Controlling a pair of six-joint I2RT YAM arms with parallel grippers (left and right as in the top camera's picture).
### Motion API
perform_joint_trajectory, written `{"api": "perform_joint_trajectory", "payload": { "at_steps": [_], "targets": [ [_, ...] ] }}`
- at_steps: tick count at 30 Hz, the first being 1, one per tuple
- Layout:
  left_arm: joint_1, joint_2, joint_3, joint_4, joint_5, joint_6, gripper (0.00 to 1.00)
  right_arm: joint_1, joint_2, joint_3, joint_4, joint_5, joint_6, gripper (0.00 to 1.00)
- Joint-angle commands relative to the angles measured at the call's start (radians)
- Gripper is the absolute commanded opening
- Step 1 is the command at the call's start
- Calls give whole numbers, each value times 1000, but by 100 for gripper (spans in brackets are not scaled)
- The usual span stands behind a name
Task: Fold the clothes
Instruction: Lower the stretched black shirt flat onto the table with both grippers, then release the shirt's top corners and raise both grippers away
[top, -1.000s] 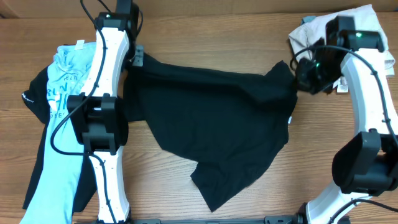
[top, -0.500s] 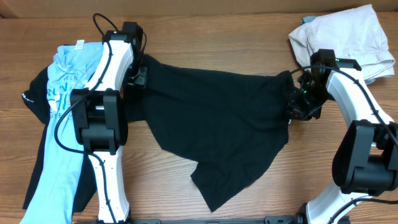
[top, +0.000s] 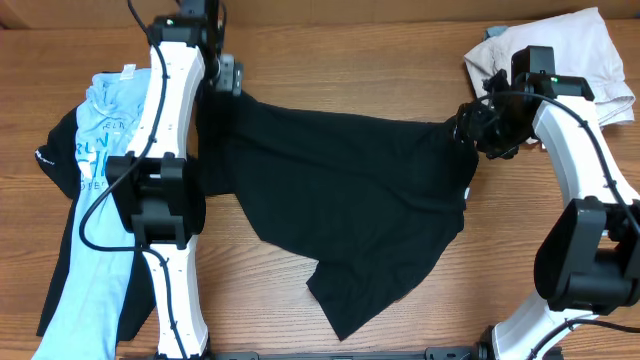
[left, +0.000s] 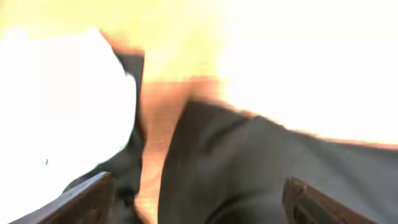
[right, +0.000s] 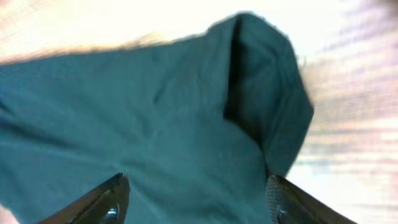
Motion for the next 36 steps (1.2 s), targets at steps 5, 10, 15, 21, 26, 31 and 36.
{"api": "perform_joint_trajectory", "payload": {
  "at_steps": [5, 10, 15, 21, 26, 31, 36],
  "targets": [
    [7, -9, 15, 53, 63, 9, 91, -5, -11, -49, 127, -5, -7, 75],
    [7, 22, 15, 88, 63, 16, 88, -4, 14, -92, 233, -4, -7, 71],
    [7, 116, 15, 131, 63, 19, 82, -3, 78, -100, 341, -9, -3, 60],
    [7, 177, 15, 131, 63, 8, 72, -3, 131, -100, 409, -16, -3, 46],
    [7, 192, 15, 132, 63, 7, 50, -3, 144, -101, 426, -31, -3, 33],
    [7, 200, 14, 134, 64, -19, 15, -3, 144, -101, 435, -32, -3, 24],
    [7, 225, 14, 135, 64, -19, 4, -4, 144, -100, 443, -31, -3, 4]
  ]
}}
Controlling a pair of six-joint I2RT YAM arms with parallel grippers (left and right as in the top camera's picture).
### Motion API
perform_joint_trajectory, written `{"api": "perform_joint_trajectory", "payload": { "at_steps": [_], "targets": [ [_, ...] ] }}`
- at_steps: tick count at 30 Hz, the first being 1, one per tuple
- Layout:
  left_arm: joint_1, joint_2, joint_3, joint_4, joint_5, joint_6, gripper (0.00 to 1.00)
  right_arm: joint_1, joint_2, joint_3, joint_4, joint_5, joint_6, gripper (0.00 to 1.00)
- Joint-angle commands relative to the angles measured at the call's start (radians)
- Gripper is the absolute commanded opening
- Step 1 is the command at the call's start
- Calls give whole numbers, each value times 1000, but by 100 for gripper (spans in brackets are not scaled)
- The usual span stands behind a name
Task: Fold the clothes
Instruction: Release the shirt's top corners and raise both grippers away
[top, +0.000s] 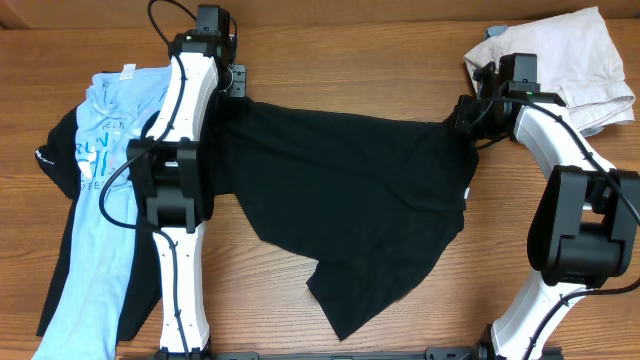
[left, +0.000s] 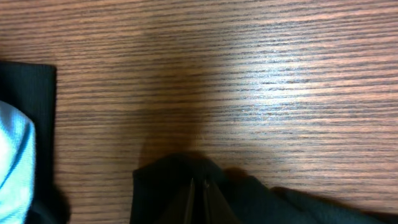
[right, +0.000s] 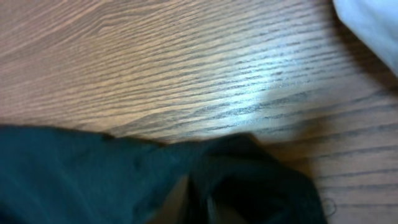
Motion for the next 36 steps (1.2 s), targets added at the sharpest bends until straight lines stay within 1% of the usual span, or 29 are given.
{"api": "perform_joint_trajectory", "payload": {
  "at_steps": [1, 6, 12, 15, 16, 17, 18, 19, 21, 23, 24, 25, 28, 30, 36],
  "targets": [
    [7, 42, 12, 5, 8, -7, 4, -10, 2, -4, 11, -5, -2, 4],
    [11, 44, 12, 21, 8, -7, 4, -58, 0, 26, -9, -6, 8, 4],
    [30, 44, 12, 44, 8, -23, 4, -158, -4, 62, -26, -45, 19, 4],
    [37, 44, 13, 64, 9, -30, 4, -180, -4, 62, -23, -86, -14, 4],
    [37, 44, 13, 73, 9, -30, 4, -180, -4, 62, -24, -88, -27, 5],
    [37, 44, 13, 85, 9, -29, 5, -180, -4, 62, -24, -88, -33, 11],
    [37, 44, 13, 100, 9, -29, 14, -177, -4, 62, -20, -90, -32, 25],
    [35, 43, 14, 110, 10, -29, 31, -172, -4, 62, -18, -95, -33, 33],
    [33, 36, 14, 120, 19, -29, 57, -165, -5, 66, -19, -96, -32, 43],
    [32, 29, 25, 116, 19, -29, 80, -162, -11, 84, -42, -117, -32, 52],
    [32, 21, 39, 102, 19, -29, 87, -162, -17, 93, -53, -128, -32, 56],
    [32, 16, 56, 87, 19, -29, 99, -162, -30, 106, -71, -141, -32, 58],
    [37, -13, 146, 4, 19, -29, 100, -164, -90, 147, -124, -155, -28, 62],
    [42, -40, 241, -77, 19, -29, 100, -166, -157, 182, -180, -155, -28, 65],
    [43, -167, 499, -366, 49, -68, 100, -166, -381, 233, -354, -154, -28, 80]
  ]
}}
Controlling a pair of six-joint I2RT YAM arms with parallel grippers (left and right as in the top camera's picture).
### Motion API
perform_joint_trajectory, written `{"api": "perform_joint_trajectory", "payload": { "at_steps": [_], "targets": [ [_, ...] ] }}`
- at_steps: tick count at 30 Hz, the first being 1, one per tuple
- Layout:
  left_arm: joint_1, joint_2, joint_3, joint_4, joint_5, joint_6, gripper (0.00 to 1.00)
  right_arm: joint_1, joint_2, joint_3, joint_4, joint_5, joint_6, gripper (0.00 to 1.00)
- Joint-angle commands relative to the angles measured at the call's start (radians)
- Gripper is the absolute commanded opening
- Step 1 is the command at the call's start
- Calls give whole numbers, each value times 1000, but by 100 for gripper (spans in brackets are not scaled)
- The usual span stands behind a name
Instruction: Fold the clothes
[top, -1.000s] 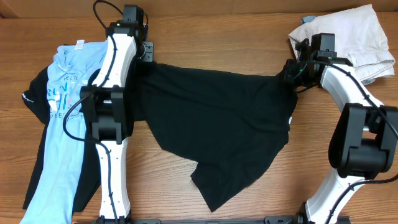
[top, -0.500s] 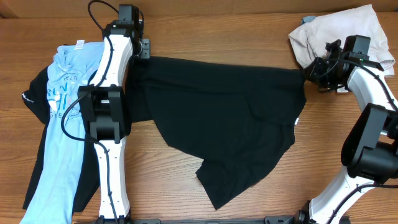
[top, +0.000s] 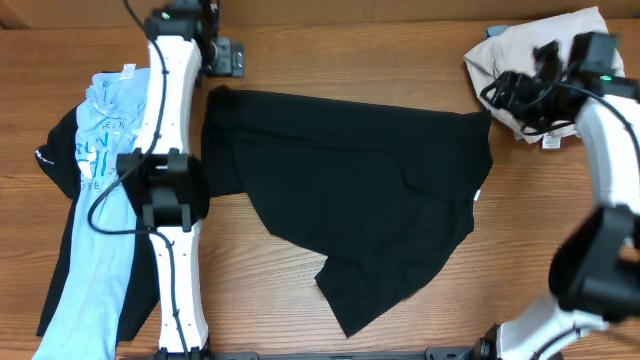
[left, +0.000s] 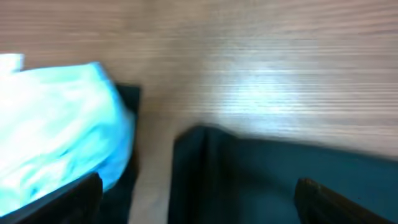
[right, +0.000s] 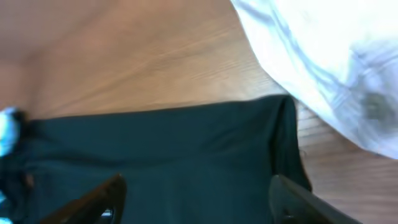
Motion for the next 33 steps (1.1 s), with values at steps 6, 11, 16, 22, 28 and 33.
{"api": "perform_joint_trajectory", "payload": {
  "at_steps": [6, 11, 16, 22, 28, 33],
  "targets": [
    [2, -302, 205, -282, 95, -31, 100, -2, -349, 54, -202, -19, 3, 79],
    [-2, -396, 188, -409, 124, -30, 100, 7, -445, 51, -344, -19, 2, 74],
    [-21, -502, 129, -409, 244, -23, 100, 44, -514, 50, -460, 18, 3, 71],
    [-87, -676, -179, -409, 182, -35, 100, 119, -600, 0, -552, 108, 63, 62],
    [-116, -767, -663, -340, 55, -169, 100, 202, -684, -118, -542, 276, 188, 62],
    [-100, -782, -1031, -23, 79, -298, 100, 242, -679, -224, -534, 278, 188, 62]
  ]
}}
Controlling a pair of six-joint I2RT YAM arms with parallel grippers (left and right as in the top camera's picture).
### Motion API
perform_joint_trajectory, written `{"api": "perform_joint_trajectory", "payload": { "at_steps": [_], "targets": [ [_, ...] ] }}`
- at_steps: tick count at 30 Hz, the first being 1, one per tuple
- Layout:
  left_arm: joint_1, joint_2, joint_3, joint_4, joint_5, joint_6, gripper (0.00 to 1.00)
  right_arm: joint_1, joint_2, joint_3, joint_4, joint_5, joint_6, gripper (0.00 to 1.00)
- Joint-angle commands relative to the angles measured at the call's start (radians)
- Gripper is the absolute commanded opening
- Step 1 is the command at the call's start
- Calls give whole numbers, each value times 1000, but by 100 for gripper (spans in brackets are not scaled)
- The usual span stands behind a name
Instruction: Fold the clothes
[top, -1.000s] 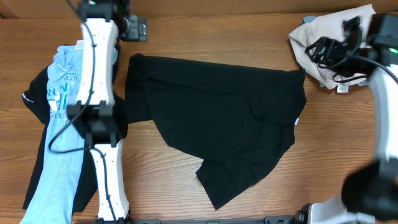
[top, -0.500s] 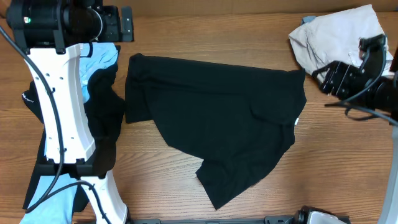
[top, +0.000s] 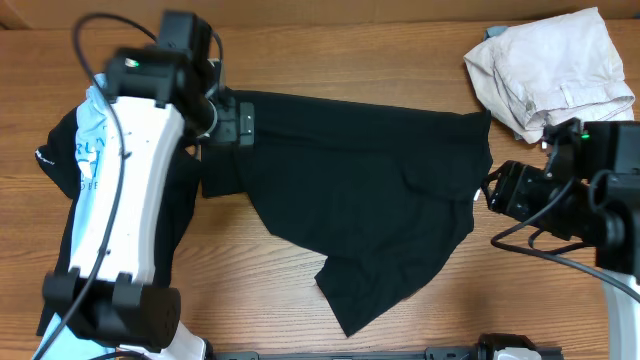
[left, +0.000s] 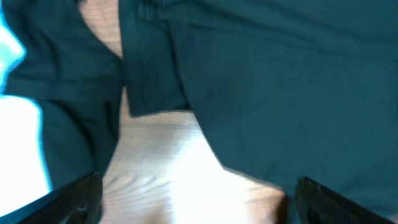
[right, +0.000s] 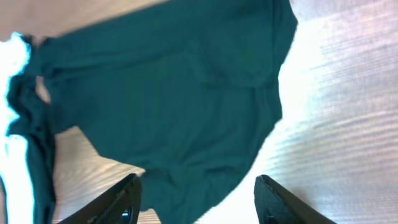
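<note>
A black garment (top: 360, 190) lies spread on the wooden table (top: 300, 50); its top edge runs straight along the far side and a loose flap points toward the front. The wrist views tint it teal, as with the garment (left: 267, 81) and the garment (right: 174, 93). My left gripper (top: 243, 125) hangs open over its left upper part, fingers (left: 78, 199) wide apart and empty. My right gripper (top: 497, 190) is open just off the garment's right edge, fingers (right: 121, 202) holding nothing.
A light blue T-shirt (top: 95, 150) lies on another black shirt (top: 55, 150) at the left. A crumpled beige-white garment (top: 550, 60) sits at the far right corner. The left arm (top: 120, 200) stretches over the blue shirt.
Both open grippers have come toward the front: the left from beyond the garment's top left corner to above its left part, the right from near the beige clothes to beside its right edge. The garment has not moved.
At first both grippers were open at the garment's upper corners, its top edge sagging. Then each was shut on a corner. Later the top edge lay straight along the far side and both grippers were open, away from it. Now they hover nearer the front.
</note>
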Motion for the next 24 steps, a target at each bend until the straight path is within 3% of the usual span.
{"api": "perform_joint_trajectory", "payload": {
  "at_steps": [1, 10, 17, 24],
  "targets": [
    [20, -4, -235, 159, -18, -147, 100, 26, 10, -71, 14, 45, 29, 62],
    [132, -4, -631, 547, -19, -206, 87, 37, 36, -145, 65, 44, 29, 61],
    [198, -2, -792, 742, -19, -222, 69, 37, 66, -145, 71, 37, 29, 62],
    [197, -2, -842, 874, -18, -227, 62, 37, 68, -145, 71, 37, 29, 61]
  ]
}}
